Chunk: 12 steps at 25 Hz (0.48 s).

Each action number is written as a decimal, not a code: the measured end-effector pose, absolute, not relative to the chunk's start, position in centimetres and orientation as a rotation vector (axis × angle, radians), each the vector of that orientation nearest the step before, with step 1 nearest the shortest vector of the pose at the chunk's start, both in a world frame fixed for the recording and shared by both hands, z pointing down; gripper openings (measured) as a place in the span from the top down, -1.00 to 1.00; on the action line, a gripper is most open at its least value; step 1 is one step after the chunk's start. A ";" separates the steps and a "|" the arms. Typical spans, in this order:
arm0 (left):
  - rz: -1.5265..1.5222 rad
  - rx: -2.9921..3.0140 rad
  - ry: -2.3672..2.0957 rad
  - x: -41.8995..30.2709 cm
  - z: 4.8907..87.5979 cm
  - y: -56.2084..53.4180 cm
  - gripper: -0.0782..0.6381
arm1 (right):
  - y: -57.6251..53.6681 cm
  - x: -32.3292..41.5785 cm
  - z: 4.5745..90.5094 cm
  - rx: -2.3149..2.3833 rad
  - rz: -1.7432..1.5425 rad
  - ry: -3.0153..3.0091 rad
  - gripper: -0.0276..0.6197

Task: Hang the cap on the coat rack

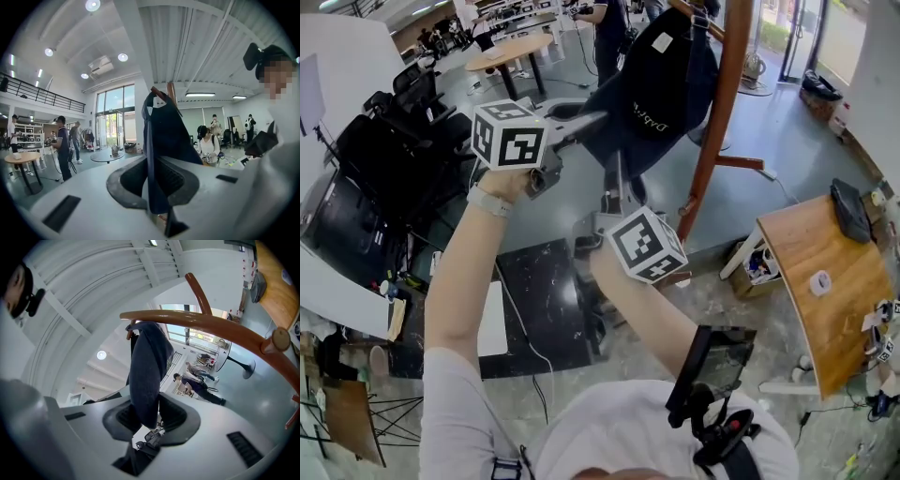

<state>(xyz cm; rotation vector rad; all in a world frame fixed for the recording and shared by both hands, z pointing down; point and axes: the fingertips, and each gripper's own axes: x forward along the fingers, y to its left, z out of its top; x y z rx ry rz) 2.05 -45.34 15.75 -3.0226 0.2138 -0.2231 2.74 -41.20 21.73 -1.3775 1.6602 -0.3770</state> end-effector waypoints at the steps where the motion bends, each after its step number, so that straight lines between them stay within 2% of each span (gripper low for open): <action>1: -0.205 -3.030 0.217 1.9 16.1 -45.3 0.70 | -41.2 2.7 22.0 -1.378 -0.367 1.667 0.71; 7: -0.065 -3.080 0.214 1.5 17.7 -45.1 0.69 | -41.2 2.5 24.3 -1.354 -0.363 1.713 0.66; 10: -0.002 -3.104 0.240 1.2 18.6 -45.4 0.49 | -41.6 2.2 25.9 -1.351 -0.380 1.724 0.59; 12: 0.017 -3.113 0.266 0.9 19.5 -45.7 0.45 | -41.8 2.1 26.8 -1.353 -0.387 1.729 0.58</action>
